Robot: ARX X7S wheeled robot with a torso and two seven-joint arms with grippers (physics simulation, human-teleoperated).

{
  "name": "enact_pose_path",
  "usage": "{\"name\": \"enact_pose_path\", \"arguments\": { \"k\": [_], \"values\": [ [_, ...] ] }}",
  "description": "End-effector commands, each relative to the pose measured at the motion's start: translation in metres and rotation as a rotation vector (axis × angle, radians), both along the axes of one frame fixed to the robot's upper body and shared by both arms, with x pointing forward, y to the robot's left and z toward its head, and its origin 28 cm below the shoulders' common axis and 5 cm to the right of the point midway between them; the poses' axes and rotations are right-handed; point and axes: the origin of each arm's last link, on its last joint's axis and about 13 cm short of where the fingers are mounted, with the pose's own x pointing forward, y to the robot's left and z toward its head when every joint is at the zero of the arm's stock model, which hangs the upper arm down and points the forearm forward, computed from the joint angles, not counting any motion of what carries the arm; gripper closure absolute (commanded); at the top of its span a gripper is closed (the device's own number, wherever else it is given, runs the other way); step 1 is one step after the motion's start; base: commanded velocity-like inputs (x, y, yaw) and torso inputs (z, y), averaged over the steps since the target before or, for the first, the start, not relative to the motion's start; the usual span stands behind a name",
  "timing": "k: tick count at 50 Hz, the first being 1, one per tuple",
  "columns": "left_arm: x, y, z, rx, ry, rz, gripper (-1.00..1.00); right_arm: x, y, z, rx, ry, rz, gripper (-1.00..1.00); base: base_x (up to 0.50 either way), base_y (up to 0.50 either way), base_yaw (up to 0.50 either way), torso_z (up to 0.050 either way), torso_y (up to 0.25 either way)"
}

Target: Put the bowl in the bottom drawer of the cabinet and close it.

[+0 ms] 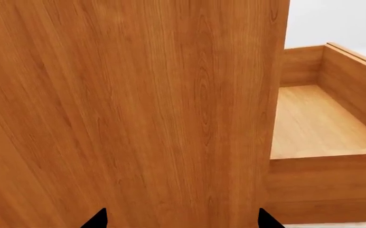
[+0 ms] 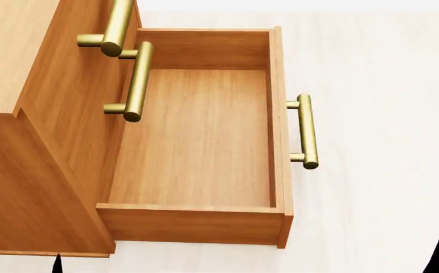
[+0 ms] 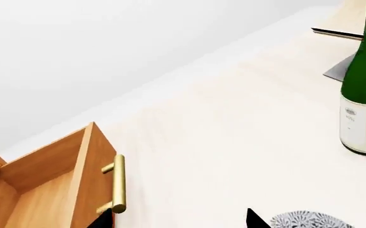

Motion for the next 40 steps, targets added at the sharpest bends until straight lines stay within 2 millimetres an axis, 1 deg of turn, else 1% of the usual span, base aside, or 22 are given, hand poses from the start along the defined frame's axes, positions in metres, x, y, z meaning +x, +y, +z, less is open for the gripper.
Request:
{"name": "enact_pose_path", "arguments": {
  "k": [1,8,20,28,32,40],
  "values": [
    [0.002,0.001,0.002,-0.028,-0.019,-0.015,-1.0,-0.036,-0.014,-0.019,0.059,-0.007,-0.098,-1.0,0.0,0.0,0.0,0.0,0.0],
    [0.002,0.001,0.002,-0.026,-0.019,-0.015,-1.0,-0.054,-0.023,-0.033,0.122,-0.003,-0.179,-1.0,0.0,0.0,0.0,0.0,0.0],
    [0.002,0.0,0.001,-0.025,-0.017,-0.014,-1.0,-0.072,-0.028,-0.039,0.168,-0.005,-0.242,-1.0,0.0,0.0,0.0,0.0,0.0],
    [0.001,0.001,0.002,-0.025,-0.019,-0.012,-1.0,-0.072,-0.028,-0.044,0.184,0.004,-0.267,-1.0,0.0,0.0,0.0,0.0,0.0],
    [0.002,0.001,0.001,-0.024,-0.018,-0.011,-1.0,-0.071,-0.028,-0.047,0.229,0.006,-0.277,-1.0,0.0,0.0,0.0,0.0,0.0],
    [0.001,0.001,0.001,-0.023,-0.018,-0.012,-1.0,-0.07,-0.029,-0.048,0.232,0.008,-0.291,-1.0,0.0,0.0,0.0,0.0,0.0]
  ]
}}
